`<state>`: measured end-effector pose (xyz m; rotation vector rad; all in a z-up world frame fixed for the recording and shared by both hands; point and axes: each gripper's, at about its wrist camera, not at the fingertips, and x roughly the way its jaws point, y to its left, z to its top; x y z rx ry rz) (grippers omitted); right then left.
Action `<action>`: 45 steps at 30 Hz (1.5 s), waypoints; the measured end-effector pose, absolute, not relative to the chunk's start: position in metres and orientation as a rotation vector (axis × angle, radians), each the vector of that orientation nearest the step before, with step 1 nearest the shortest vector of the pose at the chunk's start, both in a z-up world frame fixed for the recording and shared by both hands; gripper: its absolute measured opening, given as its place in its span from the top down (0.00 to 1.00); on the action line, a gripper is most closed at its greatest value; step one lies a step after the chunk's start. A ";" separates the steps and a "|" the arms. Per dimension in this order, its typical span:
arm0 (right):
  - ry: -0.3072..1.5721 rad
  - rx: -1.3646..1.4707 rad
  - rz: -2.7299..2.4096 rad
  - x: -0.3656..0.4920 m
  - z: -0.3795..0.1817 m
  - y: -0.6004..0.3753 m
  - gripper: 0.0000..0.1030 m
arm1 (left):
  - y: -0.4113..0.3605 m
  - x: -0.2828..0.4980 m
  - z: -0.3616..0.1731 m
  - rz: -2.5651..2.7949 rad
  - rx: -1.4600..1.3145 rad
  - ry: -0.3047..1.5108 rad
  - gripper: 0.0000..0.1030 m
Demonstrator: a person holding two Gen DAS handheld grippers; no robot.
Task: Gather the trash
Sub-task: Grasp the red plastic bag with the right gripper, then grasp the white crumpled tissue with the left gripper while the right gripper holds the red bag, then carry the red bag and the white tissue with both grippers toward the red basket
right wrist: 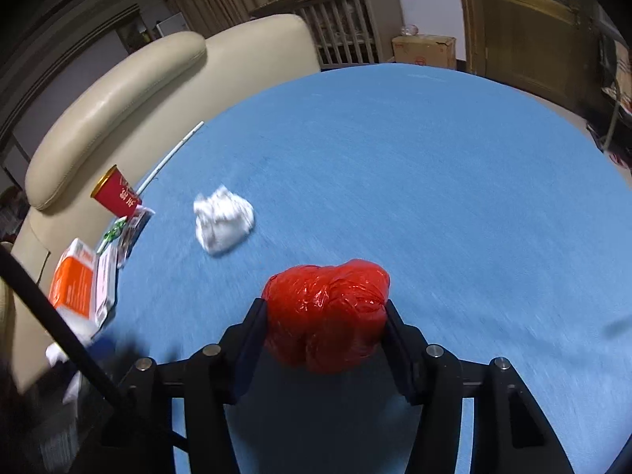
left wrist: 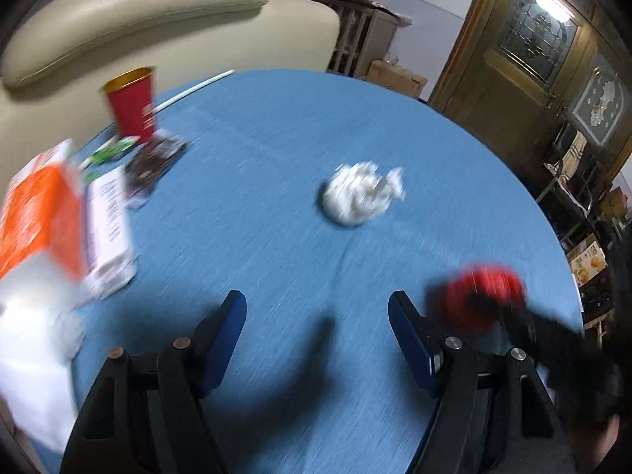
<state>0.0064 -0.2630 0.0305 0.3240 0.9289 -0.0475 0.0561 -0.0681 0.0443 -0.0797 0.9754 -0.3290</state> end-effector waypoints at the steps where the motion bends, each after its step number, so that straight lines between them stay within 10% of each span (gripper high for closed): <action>1: 0.931 0.327 -0.045 -0.008 0.030 -0.266 0.43 | -0.075 0.064 0.045 -0.337 -0.073 0.972 0.27; 13: 0.925 0.367 -0.049 -0.078 0.028 -0.268 0.43 | -0.133 0.146 0.024 -0.312 -0.017 1.037 0.28; 16: 0.919 0.370 -0.050 -0.080 0.028 -0.270 0.43 | -0.135 0.151 0.019 -0.289 0.018 1.073 0.59; 45: 0.822 0.381 -0.119 -0.221 0.046 -0.270 0.43 | -0.103 -0.098 0.057 -0.328 0.148 0.966 0.61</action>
